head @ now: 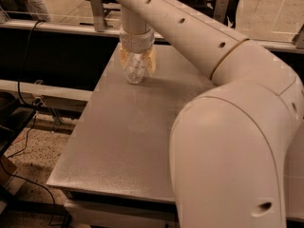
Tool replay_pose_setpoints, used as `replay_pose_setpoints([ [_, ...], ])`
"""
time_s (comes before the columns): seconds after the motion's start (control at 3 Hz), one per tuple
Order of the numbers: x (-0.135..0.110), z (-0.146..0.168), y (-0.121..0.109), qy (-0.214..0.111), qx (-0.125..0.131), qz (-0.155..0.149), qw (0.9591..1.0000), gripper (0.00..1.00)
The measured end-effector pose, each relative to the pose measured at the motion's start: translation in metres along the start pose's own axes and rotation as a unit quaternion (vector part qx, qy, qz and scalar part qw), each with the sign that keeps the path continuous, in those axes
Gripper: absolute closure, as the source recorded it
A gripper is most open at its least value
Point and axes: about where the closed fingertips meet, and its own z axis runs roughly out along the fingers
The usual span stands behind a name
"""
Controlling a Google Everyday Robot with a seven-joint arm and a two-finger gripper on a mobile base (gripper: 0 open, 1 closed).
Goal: Pick water bottle
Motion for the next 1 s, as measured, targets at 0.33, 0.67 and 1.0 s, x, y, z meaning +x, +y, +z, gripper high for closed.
replay_pose_setpoints([
  [0.33, 0.0, 0.002, 0.001, 0.0, -0.003, 0.0, 1.0, 0.62],
  [0.67, 0.001, -0.002, 0.005, 0.008, -0.001, 0.007, 0.9999, 0.85],
  [1.0, -0.005, -0.026, 0.019, 0.019, 0.02, 0.029, 0.9992, 1.0],
])
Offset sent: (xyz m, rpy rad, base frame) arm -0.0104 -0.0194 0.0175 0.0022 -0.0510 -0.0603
